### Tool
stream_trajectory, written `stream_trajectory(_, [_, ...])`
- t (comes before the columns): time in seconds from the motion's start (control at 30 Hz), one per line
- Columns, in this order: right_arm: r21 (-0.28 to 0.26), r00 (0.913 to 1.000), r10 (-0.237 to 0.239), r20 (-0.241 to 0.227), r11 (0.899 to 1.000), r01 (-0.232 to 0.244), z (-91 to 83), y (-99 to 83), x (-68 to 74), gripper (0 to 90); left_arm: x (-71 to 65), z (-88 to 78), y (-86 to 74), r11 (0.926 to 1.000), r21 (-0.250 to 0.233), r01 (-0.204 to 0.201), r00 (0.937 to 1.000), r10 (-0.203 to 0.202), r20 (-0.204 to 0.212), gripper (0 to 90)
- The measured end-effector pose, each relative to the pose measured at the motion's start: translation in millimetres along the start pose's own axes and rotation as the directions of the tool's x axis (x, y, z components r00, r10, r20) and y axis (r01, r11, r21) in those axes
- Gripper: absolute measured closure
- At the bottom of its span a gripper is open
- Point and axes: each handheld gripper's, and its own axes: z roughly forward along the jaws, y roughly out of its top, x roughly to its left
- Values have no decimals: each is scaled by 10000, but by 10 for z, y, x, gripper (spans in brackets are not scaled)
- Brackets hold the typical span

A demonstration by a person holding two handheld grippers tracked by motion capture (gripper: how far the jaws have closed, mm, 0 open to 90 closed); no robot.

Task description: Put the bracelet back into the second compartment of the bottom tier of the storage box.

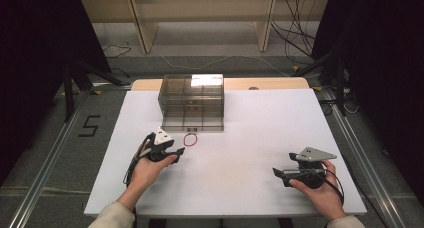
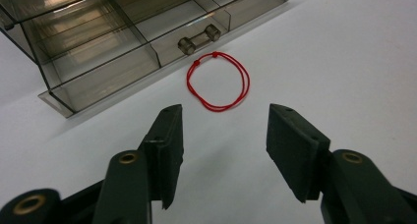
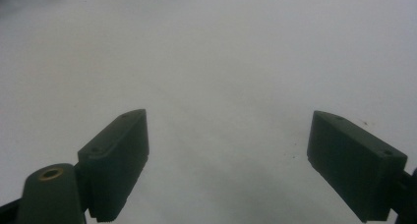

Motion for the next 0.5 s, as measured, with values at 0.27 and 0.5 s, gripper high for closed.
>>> stream_trajectory(0.27, [-33,10000,-15,-26,10000,15,4,1,6,166,57,171,92,9998,176,116,9999,-116,-13,590])
stream_trajectory(0.5, [-29,10000,-49,-19,10000,49,8,-1,3,166,99,384,160,9994,287,169,9999,-169,-8,648])
